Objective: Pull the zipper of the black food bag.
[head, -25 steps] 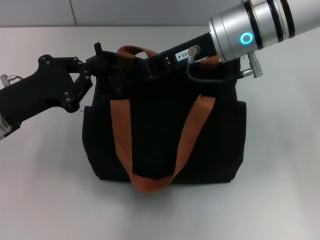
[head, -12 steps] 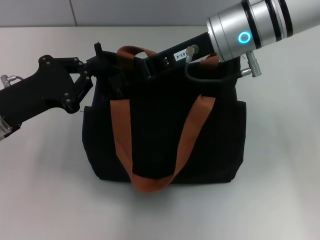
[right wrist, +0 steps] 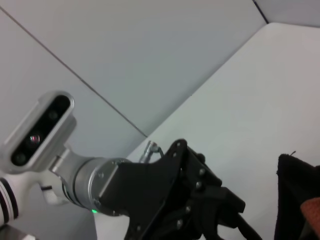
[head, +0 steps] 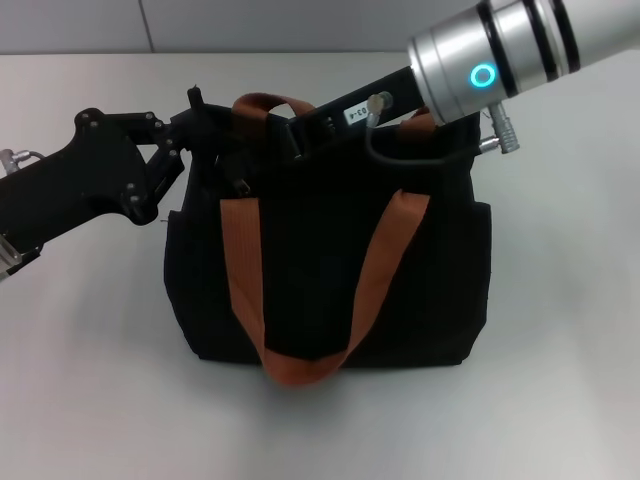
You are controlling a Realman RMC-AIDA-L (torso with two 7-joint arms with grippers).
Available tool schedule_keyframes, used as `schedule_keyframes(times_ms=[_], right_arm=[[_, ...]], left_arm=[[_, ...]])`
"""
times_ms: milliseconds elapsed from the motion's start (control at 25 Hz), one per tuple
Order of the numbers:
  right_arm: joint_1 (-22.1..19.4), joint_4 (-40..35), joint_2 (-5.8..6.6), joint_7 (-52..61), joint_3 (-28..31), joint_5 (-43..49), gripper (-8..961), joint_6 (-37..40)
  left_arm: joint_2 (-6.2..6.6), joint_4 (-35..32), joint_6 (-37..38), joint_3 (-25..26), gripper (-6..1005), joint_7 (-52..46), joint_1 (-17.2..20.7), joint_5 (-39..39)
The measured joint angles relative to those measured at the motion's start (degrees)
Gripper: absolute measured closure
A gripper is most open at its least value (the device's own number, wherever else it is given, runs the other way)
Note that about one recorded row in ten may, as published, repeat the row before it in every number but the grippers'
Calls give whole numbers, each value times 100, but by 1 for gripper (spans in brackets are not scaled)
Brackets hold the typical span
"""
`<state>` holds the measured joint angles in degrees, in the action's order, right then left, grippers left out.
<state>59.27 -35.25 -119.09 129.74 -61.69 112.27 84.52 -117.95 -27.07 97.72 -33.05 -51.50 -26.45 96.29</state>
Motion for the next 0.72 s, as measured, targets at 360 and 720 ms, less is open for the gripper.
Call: schedule_keyframes(times_ms=[360, 720], right_arm=[[-105, -518, -23, 429, -515, 4, 955, -165], [-259, -893, -27, 608, -546, -1, 952, -35]], left_arm=[[6, -21, 45, 9, 980, -45, 80, -84], [43, -16, 77, 9, 981, -54, 199, -170]])
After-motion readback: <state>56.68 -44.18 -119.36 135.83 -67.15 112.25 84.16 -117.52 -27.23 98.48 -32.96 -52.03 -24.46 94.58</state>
